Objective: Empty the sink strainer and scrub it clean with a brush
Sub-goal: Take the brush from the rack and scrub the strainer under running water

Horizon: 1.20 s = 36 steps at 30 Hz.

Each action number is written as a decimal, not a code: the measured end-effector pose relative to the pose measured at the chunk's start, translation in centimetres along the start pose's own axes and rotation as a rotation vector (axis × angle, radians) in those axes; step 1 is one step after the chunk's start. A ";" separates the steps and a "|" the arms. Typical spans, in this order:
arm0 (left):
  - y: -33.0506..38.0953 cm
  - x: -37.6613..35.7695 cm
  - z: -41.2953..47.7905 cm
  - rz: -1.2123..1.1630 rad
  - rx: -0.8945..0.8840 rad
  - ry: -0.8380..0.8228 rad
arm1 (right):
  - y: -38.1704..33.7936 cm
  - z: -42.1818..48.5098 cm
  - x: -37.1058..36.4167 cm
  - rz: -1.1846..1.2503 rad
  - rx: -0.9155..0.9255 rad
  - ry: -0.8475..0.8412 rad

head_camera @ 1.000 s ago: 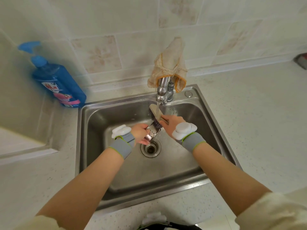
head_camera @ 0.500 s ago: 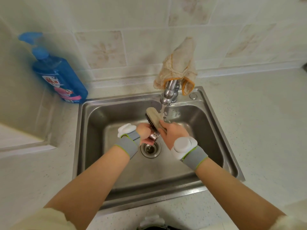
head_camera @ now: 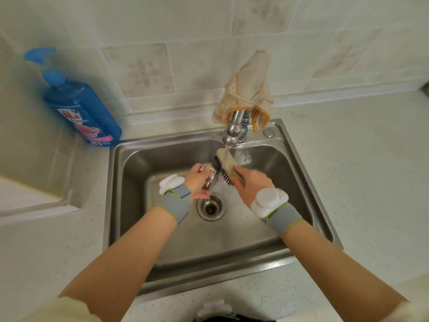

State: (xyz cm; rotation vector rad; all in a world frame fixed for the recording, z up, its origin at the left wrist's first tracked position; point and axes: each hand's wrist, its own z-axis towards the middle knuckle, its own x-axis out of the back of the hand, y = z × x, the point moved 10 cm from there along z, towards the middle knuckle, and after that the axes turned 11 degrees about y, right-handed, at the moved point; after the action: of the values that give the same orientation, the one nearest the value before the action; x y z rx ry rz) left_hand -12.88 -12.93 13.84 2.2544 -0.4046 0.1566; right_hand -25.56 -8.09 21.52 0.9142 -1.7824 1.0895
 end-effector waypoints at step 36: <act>2.4 -0.8 -0.5 0.449 -0.367 -0.036 | -1.0 -2.4 0.4 0.027 -0.013 -0.064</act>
State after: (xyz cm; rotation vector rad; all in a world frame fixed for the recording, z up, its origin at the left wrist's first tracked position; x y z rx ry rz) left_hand -14.44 -13.87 15.69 1.7817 -0.8814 0.2512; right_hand -24.17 -6.26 22.88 0.9287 -1.8564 1.0751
